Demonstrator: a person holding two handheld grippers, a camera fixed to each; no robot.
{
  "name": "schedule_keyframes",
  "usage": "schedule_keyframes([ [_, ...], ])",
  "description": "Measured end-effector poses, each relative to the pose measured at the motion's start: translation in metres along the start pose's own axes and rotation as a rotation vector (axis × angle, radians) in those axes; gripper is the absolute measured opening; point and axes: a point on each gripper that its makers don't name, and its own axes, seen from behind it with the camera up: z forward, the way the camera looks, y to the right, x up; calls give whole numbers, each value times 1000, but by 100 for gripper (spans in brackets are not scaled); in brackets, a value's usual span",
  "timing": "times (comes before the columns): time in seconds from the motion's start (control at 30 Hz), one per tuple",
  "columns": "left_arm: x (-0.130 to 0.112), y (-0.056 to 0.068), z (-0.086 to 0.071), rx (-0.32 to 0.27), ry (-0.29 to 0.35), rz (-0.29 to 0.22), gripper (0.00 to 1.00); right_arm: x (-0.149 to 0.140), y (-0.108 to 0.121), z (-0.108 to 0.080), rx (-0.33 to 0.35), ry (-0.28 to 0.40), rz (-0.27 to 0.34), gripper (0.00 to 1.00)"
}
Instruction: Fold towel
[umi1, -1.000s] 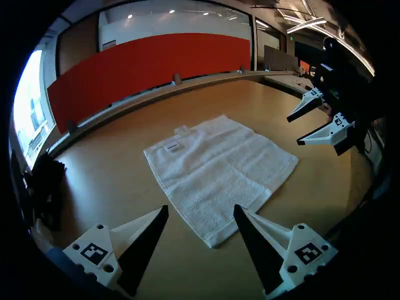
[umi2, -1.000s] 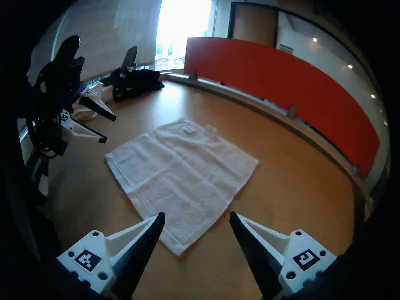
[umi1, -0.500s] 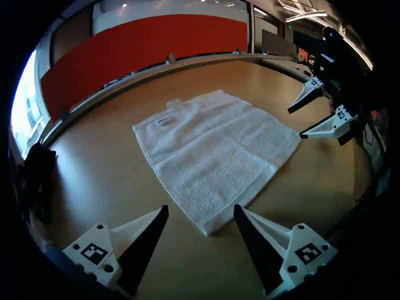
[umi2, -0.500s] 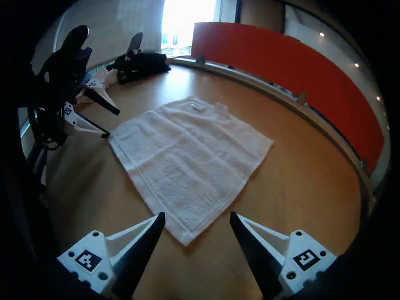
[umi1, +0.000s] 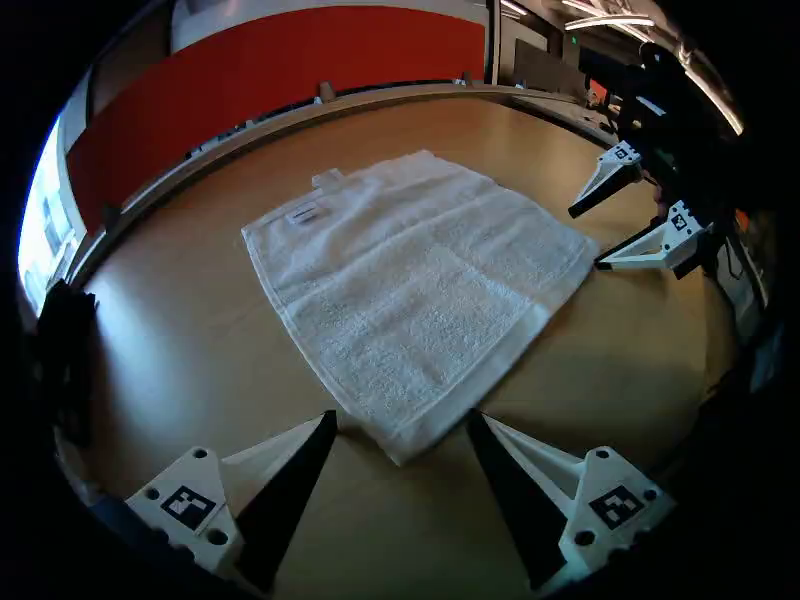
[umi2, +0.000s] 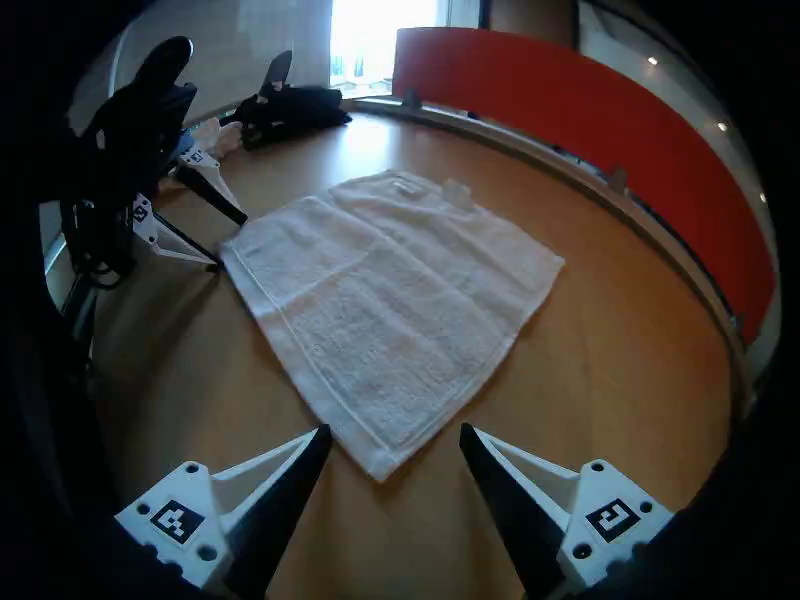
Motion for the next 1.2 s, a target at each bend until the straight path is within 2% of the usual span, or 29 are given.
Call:
schedule_keyframes([
  [0.17, -1, 0, 0, -10, -6, -10, 97, -3, -2, 1, 15, -11, -4, 99],
  [0.53, -2, 0, 1, -28, -15, 11, 94, -5, -5, 0, 53, -14, 17, 88],
  [0.7, -2, 2, 1, -31, -17, 14, 88, -4, -9, 0, 66, -16, 1, 75],
  [0.83, -1, 6, 2, -35, -23, 17, 78, -3, -12, 0, 75, -20, -9, 63],
  [0.97, 0, 11, 2, -38, -26, 21, 63, -3, -14, 0, 78, -23, -10, 48],
  [1.17, 2, 16, 3, -30, -29, 15, 25, -4, -14, -1, 71, -25, 1, 20],
  [1.2, 2, 17, 3, -28, -31, 11, 23, -4, -14, -2, 70, -25, 6, 18],
])
